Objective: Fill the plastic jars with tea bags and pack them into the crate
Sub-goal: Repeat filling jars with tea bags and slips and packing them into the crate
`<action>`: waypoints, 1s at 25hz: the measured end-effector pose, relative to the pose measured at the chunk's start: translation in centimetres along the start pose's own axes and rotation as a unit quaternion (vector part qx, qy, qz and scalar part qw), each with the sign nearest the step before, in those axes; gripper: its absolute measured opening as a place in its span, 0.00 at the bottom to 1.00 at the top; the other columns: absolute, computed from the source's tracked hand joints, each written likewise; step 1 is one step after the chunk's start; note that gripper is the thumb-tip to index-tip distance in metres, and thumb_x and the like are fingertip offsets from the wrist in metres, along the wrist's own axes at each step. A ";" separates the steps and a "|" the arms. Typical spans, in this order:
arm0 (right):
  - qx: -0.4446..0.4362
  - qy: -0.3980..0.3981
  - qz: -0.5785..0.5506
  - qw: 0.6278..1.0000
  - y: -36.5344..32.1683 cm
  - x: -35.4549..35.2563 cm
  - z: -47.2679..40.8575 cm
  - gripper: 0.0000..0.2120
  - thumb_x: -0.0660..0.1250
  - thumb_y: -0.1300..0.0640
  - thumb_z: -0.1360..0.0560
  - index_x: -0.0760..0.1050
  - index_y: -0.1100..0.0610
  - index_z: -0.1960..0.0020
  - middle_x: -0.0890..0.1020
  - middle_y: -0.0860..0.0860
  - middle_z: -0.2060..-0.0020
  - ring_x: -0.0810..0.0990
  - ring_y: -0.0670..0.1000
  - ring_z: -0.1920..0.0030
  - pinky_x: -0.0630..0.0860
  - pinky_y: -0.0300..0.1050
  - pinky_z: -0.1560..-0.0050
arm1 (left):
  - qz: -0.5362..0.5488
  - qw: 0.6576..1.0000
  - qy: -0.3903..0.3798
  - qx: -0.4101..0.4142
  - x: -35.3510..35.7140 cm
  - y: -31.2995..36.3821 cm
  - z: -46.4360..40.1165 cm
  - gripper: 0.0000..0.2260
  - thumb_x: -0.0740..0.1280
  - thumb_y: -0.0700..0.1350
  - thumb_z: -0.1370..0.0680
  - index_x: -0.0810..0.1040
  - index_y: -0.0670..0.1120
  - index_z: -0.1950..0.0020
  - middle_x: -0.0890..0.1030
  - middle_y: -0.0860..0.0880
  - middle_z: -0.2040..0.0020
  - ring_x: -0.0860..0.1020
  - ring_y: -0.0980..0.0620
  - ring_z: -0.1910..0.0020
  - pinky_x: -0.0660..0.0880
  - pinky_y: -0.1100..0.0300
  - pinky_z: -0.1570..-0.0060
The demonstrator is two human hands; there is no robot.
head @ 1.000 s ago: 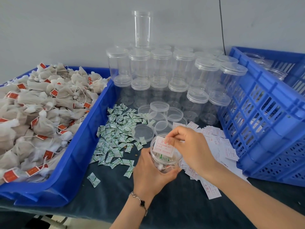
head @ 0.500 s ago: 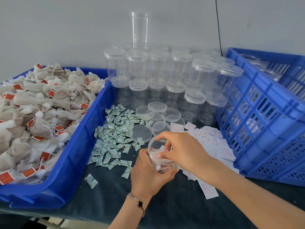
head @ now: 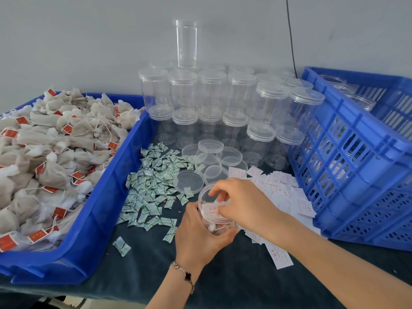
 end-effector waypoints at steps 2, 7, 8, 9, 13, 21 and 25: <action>-0.014 0.004 0.007 1.000 0.0 0.1 -0.3 0.18 0.66 0.66 0.32 0.79 0.49 0.47 0.76 0.42 0.57 0.76 0.44 0.53 0.75 0.46 0.51 | -0.002 1.000 0.000 -0.003 0.0 0.0 0.0 0.35 0.65 0.72 0.48 0.58 0.58 0.48 0.73 0.61 0.55 0.72 0.65 0.60 0.64 0.73 0.67; -0.042 0.159 -0.018 0.986 1.3 1.2 1.3 0.16 0.67 0.65 0.30 0.78 0.51 0.45 0.70 0.41 0.45 0.65 0.41 0.41 0.61 0.23 0.45 | 0.003 1.000 -0.006 -0.007 0.0 0.1 0.1 0.35 0.65 0.73 0.49 0.57 0.61 0.49 0.73 0.63 0.55 0.73 0.66 0.59 0.64 0.73 0.67; -0.023 0.161 -0.009 0.987 1.8 1.1 1.6 0.18 0.67 0.64 0.29 0.75 0.50 0.42 0.70 0.41 0.43 0.65 0.42 0.40 0.61 0.24 0.47 | 0.012 1.000 -0.007 -0.009 0.0 0.1 0.3 0.34 0.66 0.73 0.48 0.58 0.62 0.51 0.73 0.63 0.55 0.74 0.68 0.59 0.66 0.73 0.67; 0.013 0.143 -0.005 0.990 2.2 0.8 1.7 0.19 0.66 0.61 0.28 0.73 0.49 0.39 0.72 0.42 0.42 0.68 0.43 0.41 0.63 0.27 0.49 | 0.027 1.000 -0.008 -0.013 -0.1 0.3 0.4 0.33 0.68 0.73 0.48 0.61 0.62 0.50 0.74 0.63 0.54 0.75 0.70 0.58 0.68 0.73 0.67; 0.106 0.088 -0.067 0.988 2.6 -2.2 2.6 0.17 0.65 0.59 0.28 0.74 0.47 0.40 0.80 0.46 0.49 0.78 0.45 0.56 0.75 0.41 0.55 | 0.030 0.999 -0.007 0.027 -1.0 2.7 0.3 0.41 0.72 0.71 0.48 0.66 0.57 0.40 0.77 0.61 0.49 0.77 0.65 0.56 0.76 0.66 0.59; 0.026 0.317 0.017 0.948 1.0 -21.4 7.5 0.11 0.65 0.55 0.31 0.79 0.49 0.49 0.82 0.45 0.62 0.82 0.46 0.63 0.76 0.39 0.56 | 0.054 0.940 0.030 0.335 -3.5 22.6 -4.0 0.39 0.67 0.75 0.45 0.69 0.47 0.48 0.71 0.54 0.54 0.70 0.60 0.61 0.72 0.72 0.61; 0.091 0.331 -0.070 0.936 2.7 -32.0 7.7 0.04 0.63 0.60 0.28 0.77 0.57 0.60 0.80 0.50 0.66 0.80 0.45 0.69 0.80 0.34 0.64 | -0.035 0.930 -0.048 0.363 -3.4 34.4 -7.7 0.30 0.63 0.77 0.45 0.69 0.51 0.63 0.71 0.58 0.68 0.67 0.61 0.72 0.62 0.71 0.76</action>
Point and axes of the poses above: each hand's wrist, its own z-axis away from the middle knuckle, its own x-axis out of the palm, y = z × x, the point moved 1 cm from there along -z, towards the middle knuckle
